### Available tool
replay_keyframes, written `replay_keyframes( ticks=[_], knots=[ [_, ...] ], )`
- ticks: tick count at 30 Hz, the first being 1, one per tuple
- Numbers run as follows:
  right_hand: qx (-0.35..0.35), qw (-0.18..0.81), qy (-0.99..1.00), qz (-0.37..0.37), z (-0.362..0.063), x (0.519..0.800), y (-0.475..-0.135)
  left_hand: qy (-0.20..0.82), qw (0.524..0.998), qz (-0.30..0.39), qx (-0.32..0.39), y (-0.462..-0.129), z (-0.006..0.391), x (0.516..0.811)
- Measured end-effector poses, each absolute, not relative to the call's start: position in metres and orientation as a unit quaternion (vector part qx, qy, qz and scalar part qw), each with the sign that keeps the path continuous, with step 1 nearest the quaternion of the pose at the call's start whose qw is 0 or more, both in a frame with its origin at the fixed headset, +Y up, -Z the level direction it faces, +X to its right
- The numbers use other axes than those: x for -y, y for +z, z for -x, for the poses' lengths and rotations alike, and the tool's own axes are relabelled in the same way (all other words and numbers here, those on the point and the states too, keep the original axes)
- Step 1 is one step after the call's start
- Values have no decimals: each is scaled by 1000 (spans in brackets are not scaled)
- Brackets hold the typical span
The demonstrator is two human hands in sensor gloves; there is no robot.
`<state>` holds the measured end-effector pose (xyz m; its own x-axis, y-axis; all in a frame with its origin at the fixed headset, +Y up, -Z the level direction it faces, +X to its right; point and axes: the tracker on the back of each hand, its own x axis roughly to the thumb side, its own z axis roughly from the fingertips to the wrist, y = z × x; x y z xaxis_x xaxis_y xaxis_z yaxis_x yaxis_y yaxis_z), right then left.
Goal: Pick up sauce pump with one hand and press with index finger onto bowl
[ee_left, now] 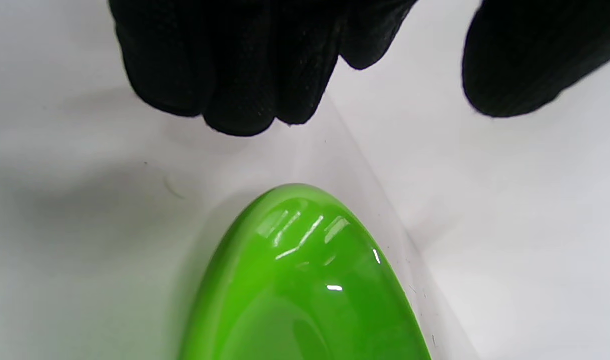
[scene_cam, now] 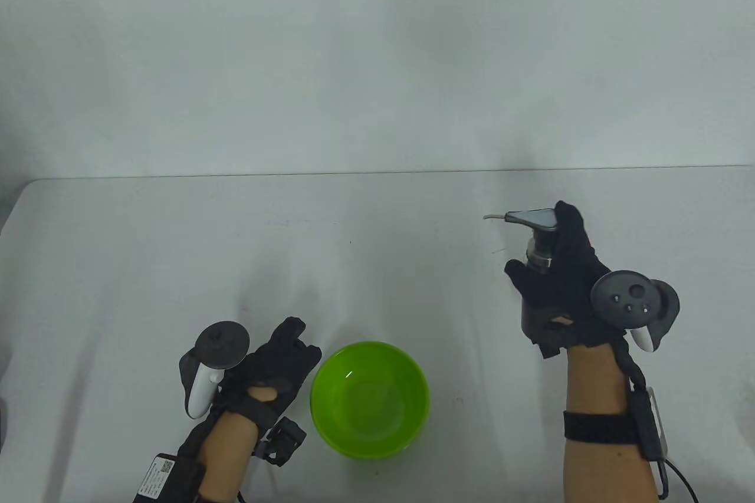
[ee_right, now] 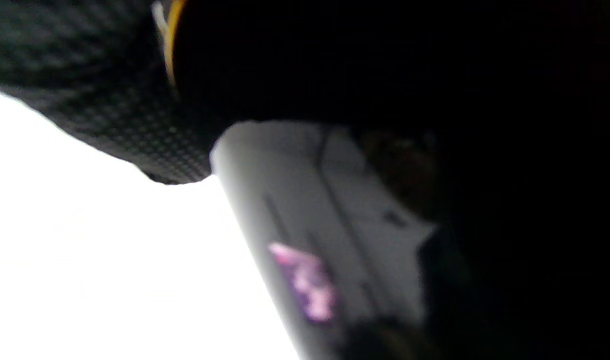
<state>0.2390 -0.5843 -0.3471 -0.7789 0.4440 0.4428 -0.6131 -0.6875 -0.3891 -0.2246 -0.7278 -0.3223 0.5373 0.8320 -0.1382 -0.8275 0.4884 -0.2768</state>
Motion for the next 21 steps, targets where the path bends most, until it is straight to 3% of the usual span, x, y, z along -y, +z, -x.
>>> replay_keyframes(
  ticks=[4, 11, 15, 21],
  knots=[
    [204, 201, 935, -210, -189, 579, -311, 479, 865, 148, 8, -320, 225, 726],
    [72, 147, 953, -256, -125, 639, -295, 475, 868, 146, 4, -320, 227, 726],
    [34, 144, 952, -268, -112, 668, -298, 477, 867, 147, 3, -320, 228, 726],
    [36, 129, 953, -271, -112, 676, -302, 470, 871, 141, 7, -319, 227, 723]
  ],
)
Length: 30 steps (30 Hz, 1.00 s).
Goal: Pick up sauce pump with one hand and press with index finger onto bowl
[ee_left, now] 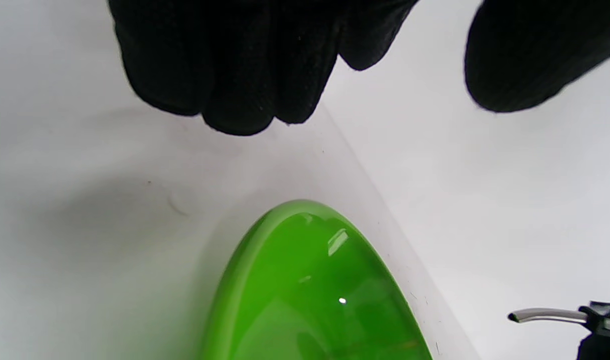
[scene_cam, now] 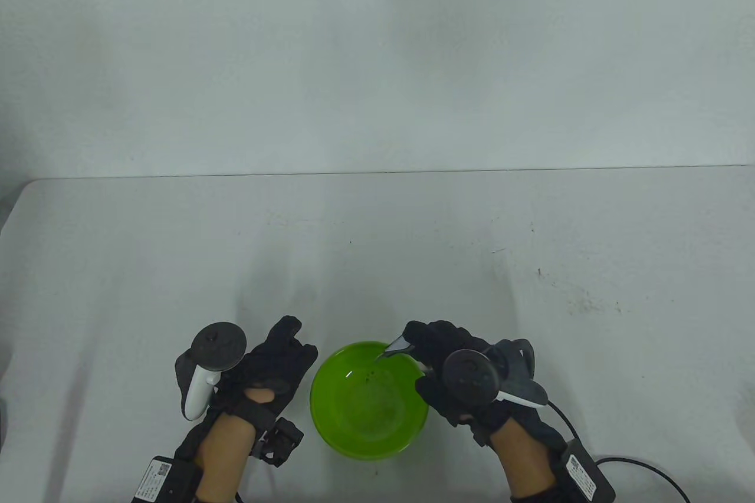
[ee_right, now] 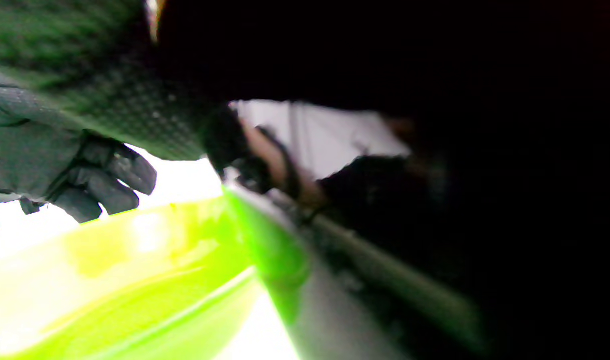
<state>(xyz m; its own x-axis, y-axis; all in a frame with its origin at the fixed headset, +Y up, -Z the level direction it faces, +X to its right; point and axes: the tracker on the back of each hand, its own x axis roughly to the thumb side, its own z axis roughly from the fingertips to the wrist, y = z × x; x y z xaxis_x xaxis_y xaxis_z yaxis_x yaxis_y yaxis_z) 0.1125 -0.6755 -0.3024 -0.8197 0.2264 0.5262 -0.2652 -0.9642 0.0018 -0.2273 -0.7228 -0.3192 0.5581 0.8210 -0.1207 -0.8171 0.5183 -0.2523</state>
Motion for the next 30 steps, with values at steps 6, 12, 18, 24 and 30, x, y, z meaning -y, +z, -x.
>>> replay_keyframes(
  ticks=[6, 12, 18, 24, 30],
  knots=[
    [28, 129, 953, -272, -116, 684, -302, 466, 873, 145, 6, -319, 227, 724],
    [60, 152, 947, -277, -123, 677, -298, 464, 874, 146, 6, -319, 226, 724],
    [58, 154, 948, -272, -127, 676, -296, 459, 876, 151, 8, -319, 224, 726],
    [48, 153, 949, -272, -126, 681, -298, 457, 877, 152, 7, -319, 223, 727],
    [46, 163, 947, -272, -128, 682, -299, 457, 876, 155, 6, -319, 223, 727]
  ],
)
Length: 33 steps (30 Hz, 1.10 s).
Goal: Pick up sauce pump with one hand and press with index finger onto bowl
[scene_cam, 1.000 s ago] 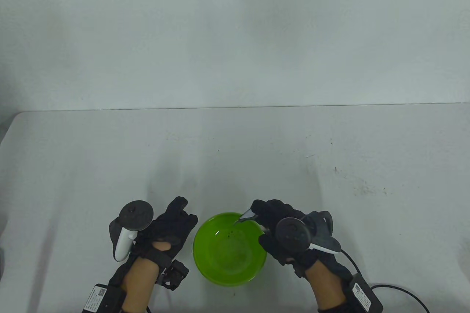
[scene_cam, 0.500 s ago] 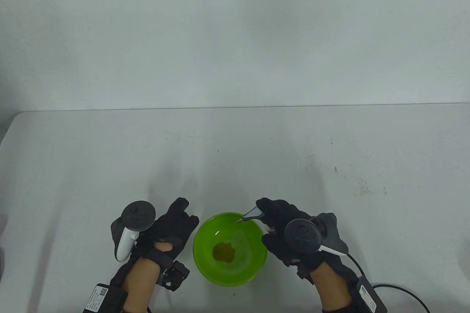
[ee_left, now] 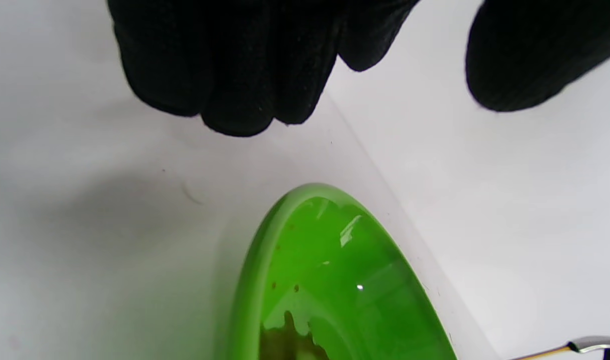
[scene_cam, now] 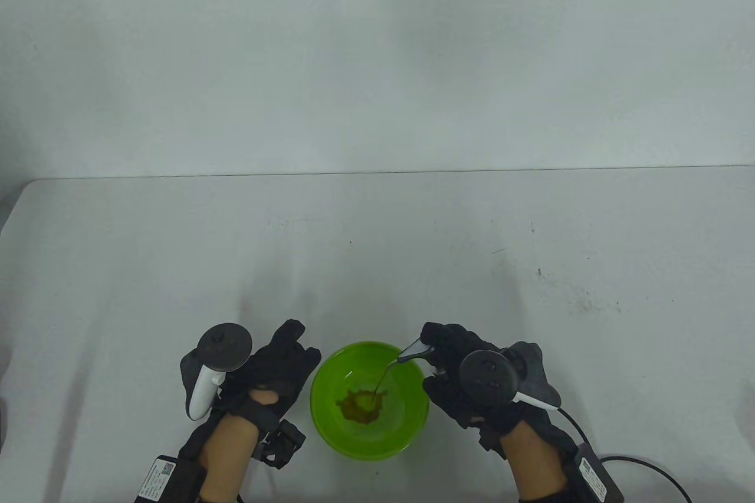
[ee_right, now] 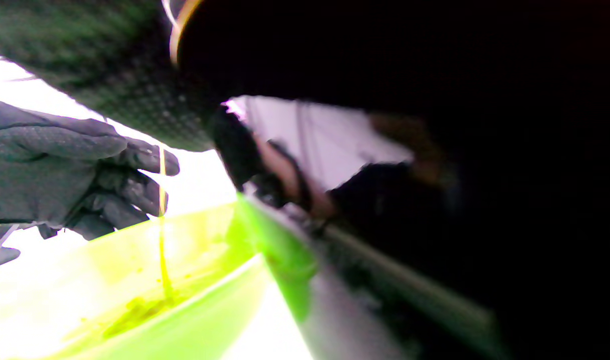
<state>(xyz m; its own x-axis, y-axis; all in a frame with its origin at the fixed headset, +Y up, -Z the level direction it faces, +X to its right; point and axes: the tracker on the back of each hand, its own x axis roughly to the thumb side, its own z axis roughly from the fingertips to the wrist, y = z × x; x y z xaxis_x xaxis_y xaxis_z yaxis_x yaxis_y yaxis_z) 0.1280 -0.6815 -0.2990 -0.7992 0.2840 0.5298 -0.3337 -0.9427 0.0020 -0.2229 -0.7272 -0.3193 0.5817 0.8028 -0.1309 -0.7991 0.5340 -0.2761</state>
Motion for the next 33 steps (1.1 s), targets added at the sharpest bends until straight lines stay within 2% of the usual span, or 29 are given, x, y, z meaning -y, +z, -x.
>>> replay_keyframes(
  ticks=[5, 9, 11, 15, 23, 27, 33],
  knots=[
    [58, 176, 944, -274, -130, 680, -298, 456, 876, 156, 7, -319, 222, 728],
    [104, 231, 930, -267, -138, 676, -298, 457, 876, 156, 7, -319, 222, 728],
    [141, 266, 919, -253, -145, 674, -300, 459, 875, 156, 7, -319, 222, 728],
    [209, 340, 900, -178, -171, 669, -314, 464, 873, 152, 7, -319, 223, 726],
    [377, 336, 863, 9, -241, 671, -379, 457, 877, 150, 7, -320, 222, 730],
    [404, 313, 859, 36, -258, 672, -412, 434, 887, 157, 11, -321, 216, 734],
    [411, 303, 858, 56, -263, 692, -436, 426, 890, 161, 21, -318, 211, 732]
  ],
)
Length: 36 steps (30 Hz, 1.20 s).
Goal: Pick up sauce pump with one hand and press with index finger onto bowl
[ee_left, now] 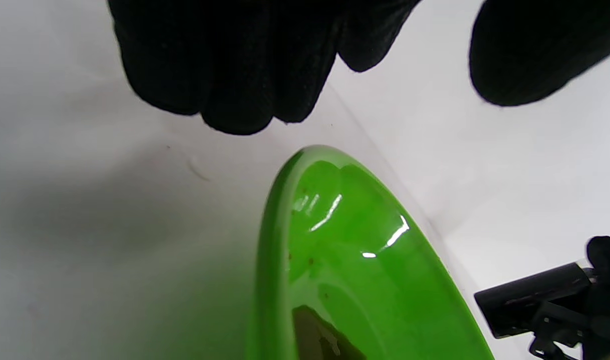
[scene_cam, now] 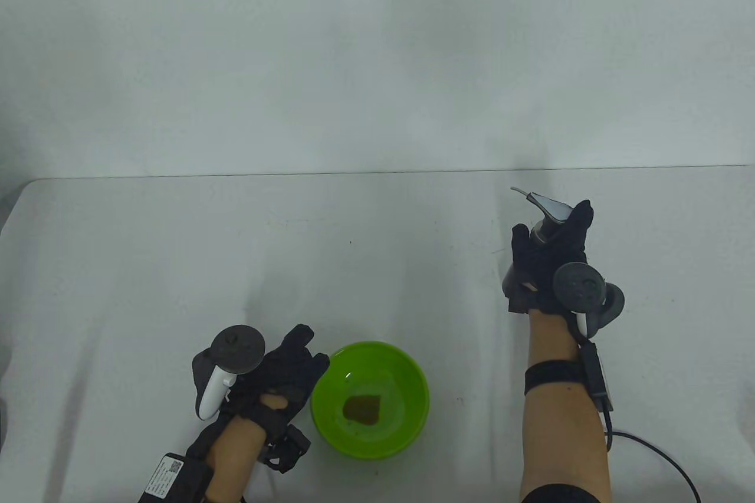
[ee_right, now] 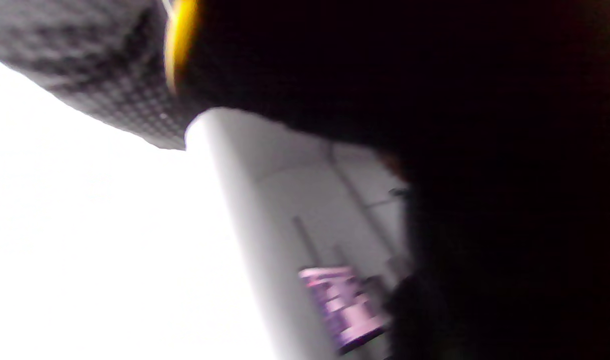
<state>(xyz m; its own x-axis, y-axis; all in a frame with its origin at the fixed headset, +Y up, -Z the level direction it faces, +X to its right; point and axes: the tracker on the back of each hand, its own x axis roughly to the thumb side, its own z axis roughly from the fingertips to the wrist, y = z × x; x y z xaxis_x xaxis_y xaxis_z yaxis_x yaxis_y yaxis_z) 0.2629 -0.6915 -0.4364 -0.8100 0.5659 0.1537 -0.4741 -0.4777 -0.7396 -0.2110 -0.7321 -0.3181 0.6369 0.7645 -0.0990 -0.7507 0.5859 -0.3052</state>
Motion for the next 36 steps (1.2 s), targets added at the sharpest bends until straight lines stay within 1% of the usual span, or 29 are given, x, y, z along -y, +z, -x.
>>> replay_keyframes(
  ticks=[4, 6, 10, 14, 20, 22, 25, 28, 31, 33, 35, 36],
  knots=[
    [398, 324, 856, 69, -262, 708, -442, 416, 896, 154, 22, -317, 210, 730],
    [397, 316, 859, 65, -260, 715, -443, 419, 894, 157, 21, -317, 210, 731],
    [405, 294, 864, 47, -256, 714, -441, 419, 894, 161, 22, -317, 210, 731],
    [403, 274, 872, 46, -253, 716, -441, 424, 889, 170, 21, -319, 210, 734],
    [380, 290, 877, 50, -254, 718, -438, 424, 890, 165, 20, -319, 212, 732],
    [379, 318, 868, 54, -256, 715, -432, 426, 890, 162, 21, -318, 212, 730],
    [399, 341, 850, 39, -258, 700, -421, 428, 889, 161, 21, -318, 213, 729],
    [418, 367, 831, 2, -262, 672, -406, 428, 889, 162, 20, -318, 213, 730],
    [452, 345, 822, -40, -260, 633, -383, 436, 884, 166, 20, -318, 213, 731],
    [469, 351, 807, -80, -253, 605, -364, 442, 881, 171, 20, -318, 212, 731],
    [461, 369, 800, -110, -244, 585, -351, 441, 881, 171, 20, -318, 212, 731],
    [443, 391, 796, -131, -239, 575, -343, 439, 882, 168, 19, -318, 212, 731]
  ],
)
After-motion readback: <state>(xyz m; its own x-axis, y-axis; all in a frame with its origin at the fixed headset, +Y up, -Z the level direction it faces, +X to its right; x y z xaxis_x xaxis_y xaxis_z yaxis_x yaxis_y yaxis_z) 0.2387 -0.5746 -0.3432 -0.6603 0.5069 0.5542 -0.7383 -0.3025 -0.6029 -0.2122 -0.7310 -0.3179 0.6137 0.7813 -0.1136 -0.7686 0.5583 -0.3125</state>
